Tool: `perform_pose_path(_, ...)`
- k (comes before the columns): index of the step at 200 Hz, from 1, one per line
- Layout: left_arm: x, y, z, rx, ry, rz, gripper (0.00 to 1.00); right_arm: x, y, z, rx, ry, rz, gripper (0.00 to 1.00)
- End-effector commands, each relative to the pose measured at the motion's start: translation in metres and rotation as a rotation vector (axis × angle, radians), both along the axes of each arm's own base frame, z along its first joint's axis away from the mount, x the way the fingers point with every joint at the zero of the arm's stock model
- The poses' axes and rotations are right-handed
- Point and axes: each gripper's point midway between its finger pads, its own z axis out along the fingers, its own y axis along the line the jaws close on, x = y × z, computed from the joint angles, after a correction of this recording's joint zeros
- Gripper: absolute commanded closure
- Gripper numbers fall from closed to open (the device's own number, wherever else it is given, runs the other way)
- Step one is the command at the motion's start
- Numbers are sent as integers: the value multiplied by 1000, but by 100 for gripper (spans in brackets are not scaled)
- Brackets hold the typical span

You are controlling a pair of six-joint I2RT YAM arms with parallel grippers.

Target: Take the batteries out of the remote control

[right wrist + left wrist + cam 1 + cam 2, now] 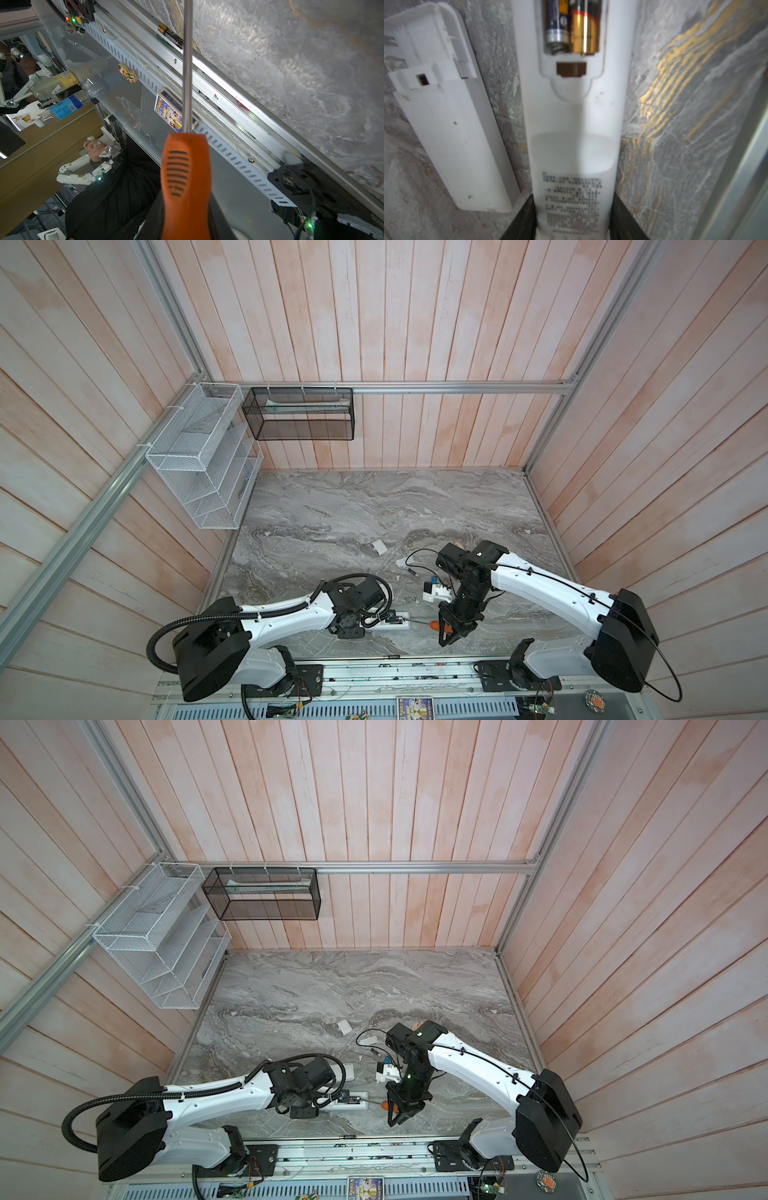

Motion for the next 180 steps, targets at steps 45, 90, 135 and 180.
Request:
perform_pose_path(45,1,-4,4,-33,-21,-21,99,0,2,-13,-14,39,-9,100)
perform_pose_path(90,0,-5,4,-34,-18,-24,99,9,4,-16,-16,25,-25,100)
perform_pose_path(135,0,-5,4,-30,-16,-25,99,14,2,-16,-24,17,-43,100)
perform_pose_path(180,2,-5,6,-33,-33,-22,99,14,3,-17,-25,29,-43,100)
